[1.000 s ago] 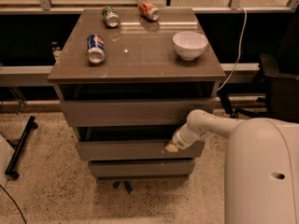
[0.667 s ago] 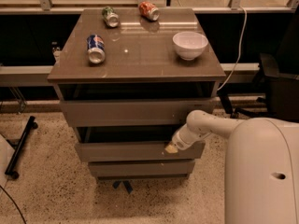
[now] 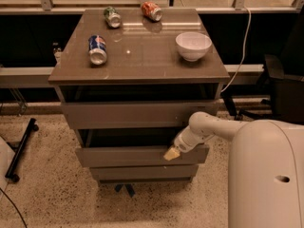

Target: Open middle drawer

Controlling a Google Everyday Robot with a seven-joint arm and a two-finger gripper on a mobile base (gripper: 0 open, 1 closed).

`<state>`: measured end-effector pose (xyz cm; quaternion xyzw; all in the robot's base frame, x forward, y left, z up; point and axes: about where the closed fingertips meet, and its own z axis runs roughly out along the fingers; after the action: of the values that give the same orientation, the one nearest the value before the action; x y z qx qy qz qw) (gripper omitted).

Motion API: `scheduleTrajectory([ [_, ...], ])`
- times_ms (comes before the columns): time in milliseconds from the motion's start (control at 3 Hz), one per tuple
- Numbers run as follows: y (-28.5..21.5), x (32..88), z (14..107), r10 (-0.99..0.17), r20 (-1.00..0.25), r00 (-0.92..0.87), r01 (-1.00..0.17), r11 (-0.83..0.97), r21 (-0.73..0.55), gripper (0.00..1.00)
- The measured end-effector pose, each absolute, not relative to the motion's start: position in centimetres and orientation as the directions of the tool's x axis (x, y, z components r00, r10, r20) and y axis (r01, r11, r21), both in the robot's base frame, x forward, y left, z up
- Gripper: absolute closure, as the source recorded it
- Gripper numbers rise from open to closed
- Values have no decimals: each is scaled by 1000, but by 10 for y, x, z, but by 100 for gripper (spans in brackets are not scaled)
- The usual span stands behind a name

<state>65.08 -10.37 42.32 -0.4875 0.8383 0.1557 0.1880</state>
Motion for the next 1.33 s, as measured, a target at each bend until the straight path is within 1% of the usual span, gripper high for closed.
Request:
scheduleTrajectory([
  [333,-102,650,421,-760,-466,-454,-877,474,81,7],
  [667,-101,649,420,-760,-465,-454,-877,473,83,0],
  [1333,-112,598,400,-798,-390,-460,-886,439,148,0],
])
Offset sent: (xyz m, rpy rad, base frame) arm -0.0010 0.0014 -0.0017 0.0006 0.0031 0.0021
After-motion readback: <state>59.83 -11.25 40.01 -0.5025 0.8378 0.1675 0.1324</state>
